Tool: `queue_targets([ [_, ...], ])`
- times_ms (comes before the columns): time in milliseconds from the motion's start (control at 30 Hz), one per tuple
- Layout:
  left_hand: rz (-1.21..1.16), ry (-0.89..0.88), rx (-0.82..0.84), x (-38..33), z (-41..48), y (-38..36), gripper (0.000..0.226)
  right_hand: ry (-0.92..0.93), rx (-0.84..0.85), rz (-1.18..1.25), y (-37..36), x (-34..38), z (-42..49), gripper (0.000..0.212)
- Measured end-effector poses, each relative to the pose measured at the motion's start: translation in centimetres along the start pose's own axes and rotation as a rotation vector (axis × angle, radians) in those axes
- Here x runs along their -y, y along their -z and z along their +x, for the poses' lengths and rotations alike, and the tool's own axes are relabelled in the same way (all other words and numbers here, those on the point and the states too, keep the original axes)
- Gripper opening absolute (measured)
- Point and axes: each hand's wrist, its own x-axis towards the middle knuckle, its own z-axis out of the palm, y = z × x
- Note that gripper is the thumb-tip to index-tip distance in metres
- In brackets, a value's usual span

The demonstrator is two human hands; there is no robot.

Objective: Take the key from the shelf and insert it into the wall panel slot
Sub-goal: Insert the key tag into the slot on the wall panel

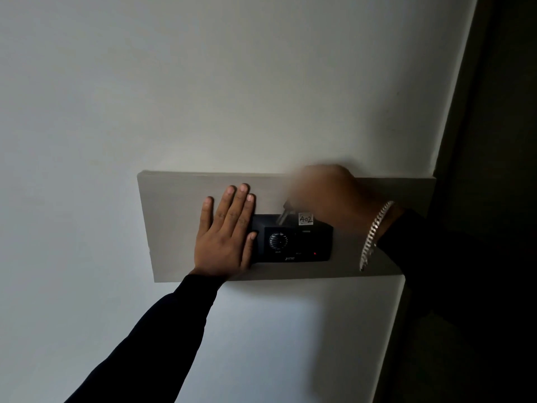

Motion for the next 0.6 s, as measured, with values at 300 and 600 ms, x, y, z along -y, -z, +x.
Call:
queue_targets([
  [300,-0.001,0.002,-0.008,0.0,0.0,0.0,0.064,-0.128,-0.481,0.236,-3.8,-1.1,-3.6,0.012],
  [600,0.011,-0.002,0.006,0.1,-0.1,-0.1,0.064,-0.041,-0.431,0.164,-2.5,-0.9,-2.6,0.011],
])
